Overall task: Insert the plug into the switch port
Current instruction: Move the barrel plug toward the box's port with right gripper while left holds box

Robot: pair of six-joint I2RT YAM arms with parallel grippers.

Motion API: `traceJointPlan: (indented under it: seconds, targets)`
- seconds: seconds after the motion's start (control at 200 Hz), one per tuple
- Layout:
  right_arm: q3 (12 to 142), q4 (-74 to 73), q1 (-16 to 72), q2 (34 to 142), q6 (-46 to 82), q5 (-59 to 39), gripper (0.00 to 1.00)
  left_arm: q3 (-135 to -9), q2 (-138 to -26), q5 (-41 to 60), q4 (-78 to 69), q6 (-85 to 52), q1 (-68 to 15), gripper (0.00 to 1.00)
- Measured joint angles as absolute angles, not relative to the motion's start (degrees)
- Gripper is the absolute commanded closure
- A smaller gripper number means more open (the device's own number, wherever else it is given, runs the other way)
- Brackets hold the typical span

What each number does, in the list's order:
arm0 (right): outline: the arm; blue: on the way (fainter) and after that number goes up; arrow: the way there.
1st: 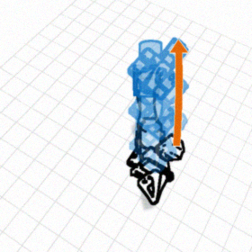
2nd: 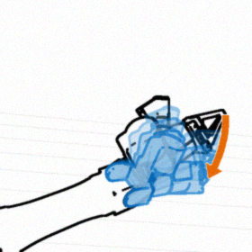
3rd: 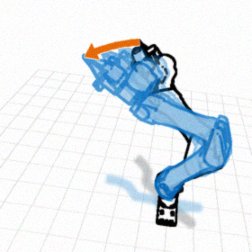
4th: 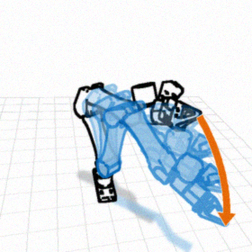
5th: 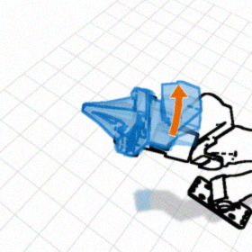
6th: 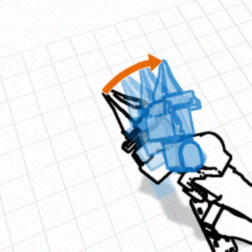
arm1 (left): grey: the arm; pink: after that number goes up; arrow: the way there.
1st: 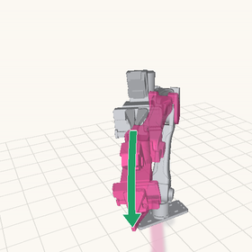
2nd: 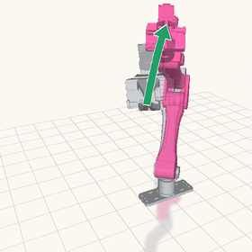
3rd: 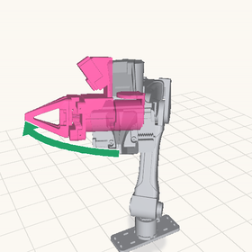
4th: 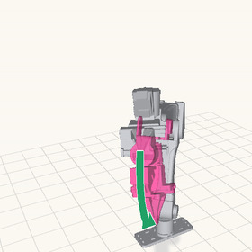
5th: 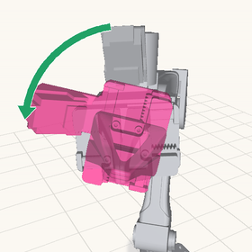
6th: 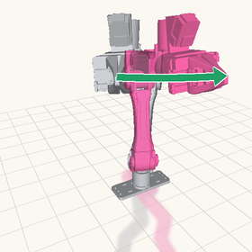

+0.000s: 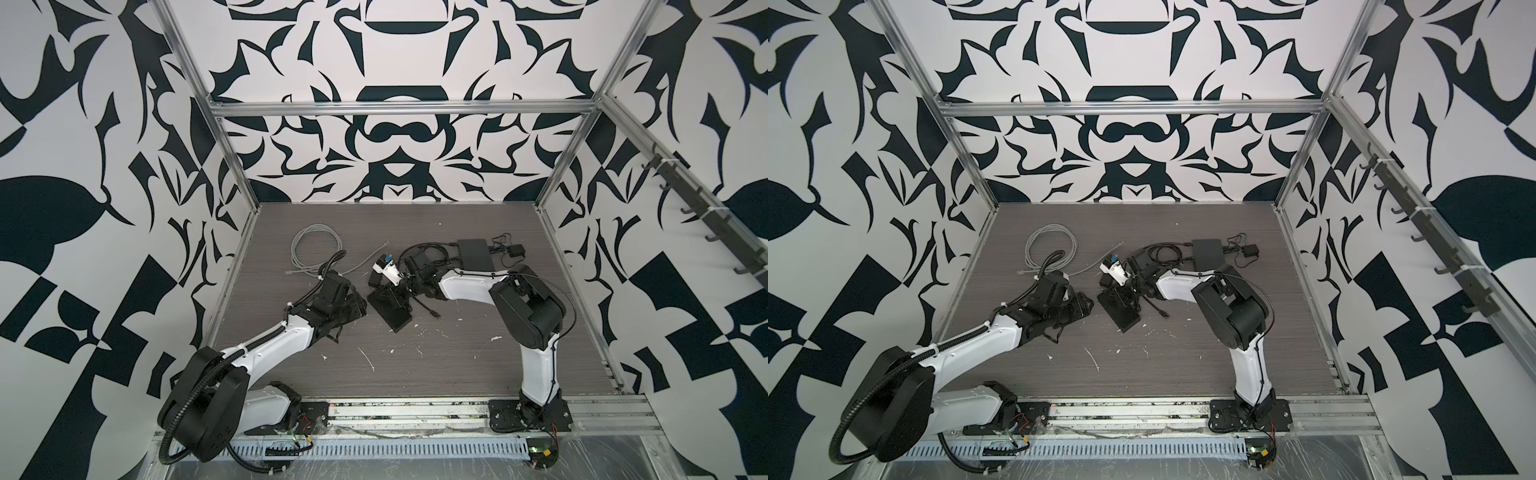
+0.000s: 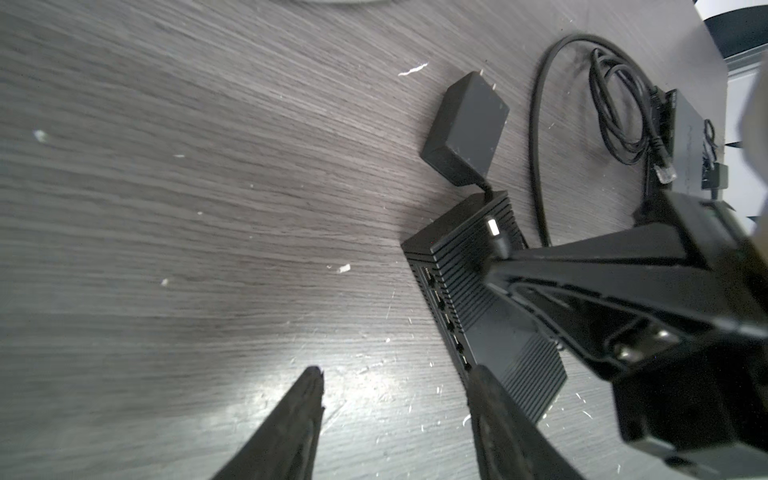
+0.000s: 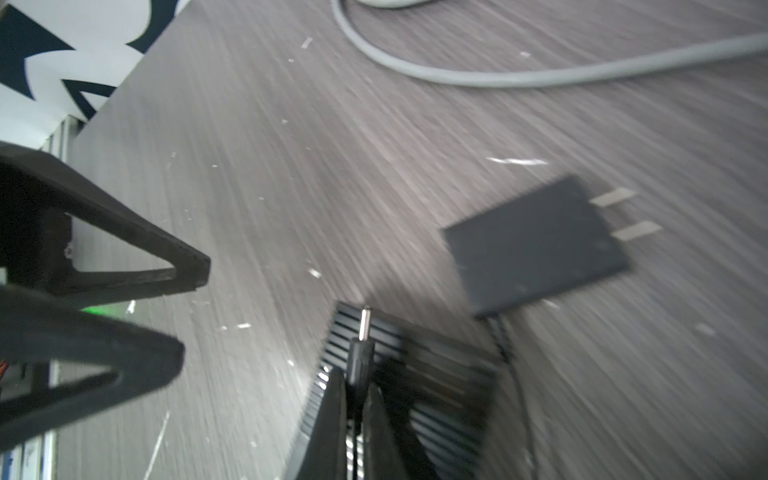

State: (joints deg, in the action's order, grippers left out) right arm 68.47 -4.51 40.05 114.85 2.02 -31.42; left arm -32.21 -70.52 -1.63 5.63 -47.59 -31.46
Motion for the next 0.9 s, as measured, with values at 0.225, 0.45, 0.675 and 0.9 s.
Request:
traceJointPlan:
  seconds: [0.225,0.45,0.675,0.9]
  targets:
    - [68.95,-4.43,40.88,114.91,2.68,-29.89,1.00,-32.21,-68.62,-1.69,5.80,-47.59,-31.46,0.42]
    - [69.12,-3.86,35.99,114.69,2.52,-27.46,1.00,-32.21,-71.72,-0.80,4.73,-47.57,-33.30,0.43]
    - [69.14,-0.58,33.74,114.69,2.33,-26.04,1.00,-32.21,-72.38,-0.56,3.81,-47.57,-33.82,0.43]
    - [68.66,-0.32,34.74,114.69,2.46,-29.58,1.00,-32.21,-72.38,-0.62,3.88,-47.57,-33.82,0.43]
